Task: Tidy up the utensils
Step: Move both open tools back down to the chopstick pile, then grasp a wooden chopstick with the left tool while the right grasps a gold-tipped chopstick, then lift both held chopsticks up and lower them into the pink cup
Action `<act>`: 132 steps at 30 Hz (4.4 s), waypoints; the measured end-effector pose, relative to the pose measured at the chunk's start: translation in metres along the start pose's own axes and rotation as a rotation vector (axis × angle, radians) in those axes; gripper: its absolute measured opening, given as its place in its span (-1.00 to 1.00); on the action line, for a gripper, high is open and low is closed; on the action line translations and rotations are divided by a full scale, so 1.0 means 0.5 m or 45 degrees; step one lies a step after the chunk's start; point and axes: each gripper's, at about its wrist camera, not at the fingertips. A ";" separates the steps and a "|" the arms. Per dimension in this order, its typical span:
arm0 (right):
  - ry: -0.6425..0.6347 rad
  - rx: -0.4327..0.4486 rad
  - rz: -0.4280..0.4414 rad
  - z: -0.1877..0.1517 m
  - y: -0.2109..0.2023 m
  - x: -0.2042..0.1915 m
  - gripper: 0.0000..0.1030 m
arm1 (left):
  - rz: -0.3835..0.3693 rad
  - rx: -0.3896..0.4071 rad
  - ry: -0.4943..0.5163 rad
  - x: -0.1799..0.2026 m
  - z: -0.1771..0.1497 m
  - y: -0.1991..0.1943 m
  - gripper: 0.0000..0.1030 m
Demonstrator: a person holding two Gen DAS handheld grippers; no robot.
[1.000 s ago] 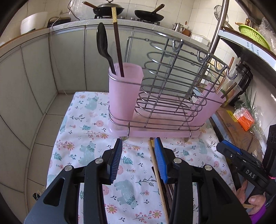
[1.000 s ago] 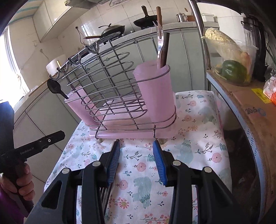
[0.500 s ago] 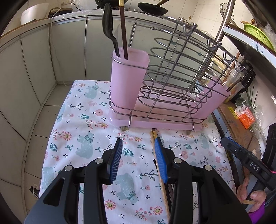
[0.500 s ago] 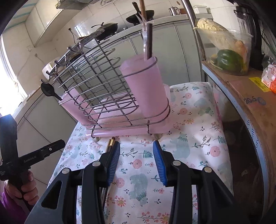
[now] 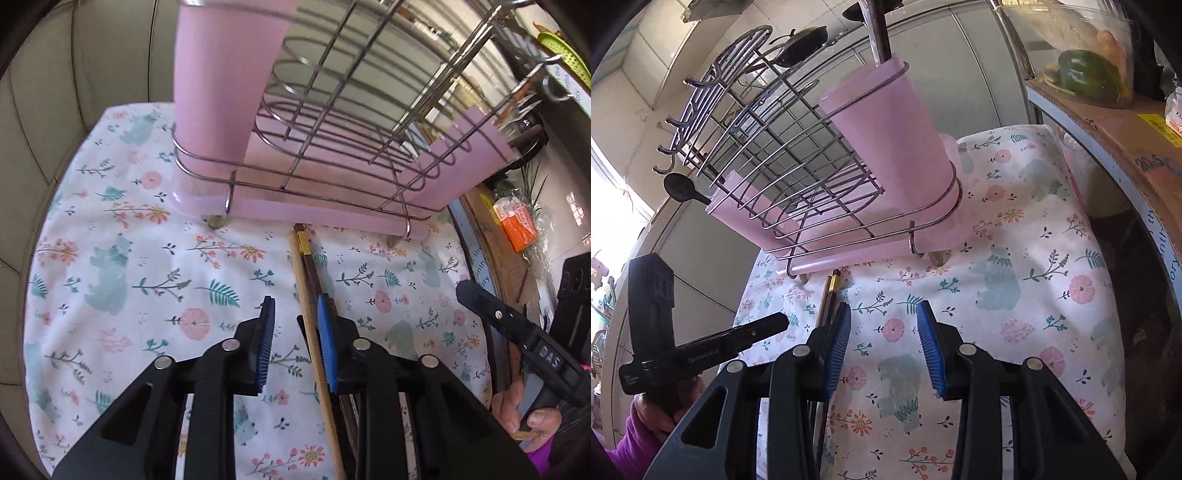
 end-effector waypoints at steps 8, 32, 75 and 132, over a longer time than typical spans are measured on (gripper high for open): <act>0.015 -0.049 0.001 0.000 0.020 0.008 -0.30 | -0.057 -0.087 -0.041 -0.011 0.026 0.074 -0.70; -0.023 -0.100 0.003 -0.024 0.042 -0.020 -0.30 | -0.156 -0.147 -0.126 -0.013 0.047 0.130 -0.86; -0.105 -0.366 -0.232 -0.008 0.178 -0.070 -0.85 | -0.016 -0.173 -0.105 -0.111 -0.002 0.050 -0.87; -0.064 -0.036 0.063 0.030 -0.036 -0.096 -0.85 | -0.042 0.116 -0.023 -0.080 -0.020 -0.125 -0.88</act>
Point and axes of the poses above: each gripper's, at about its wrist camera, not at the fingertips, and y roughly the way its jaws point, x to its right, z to its top, and after that the axes turned 15 degrees about y, right-handed
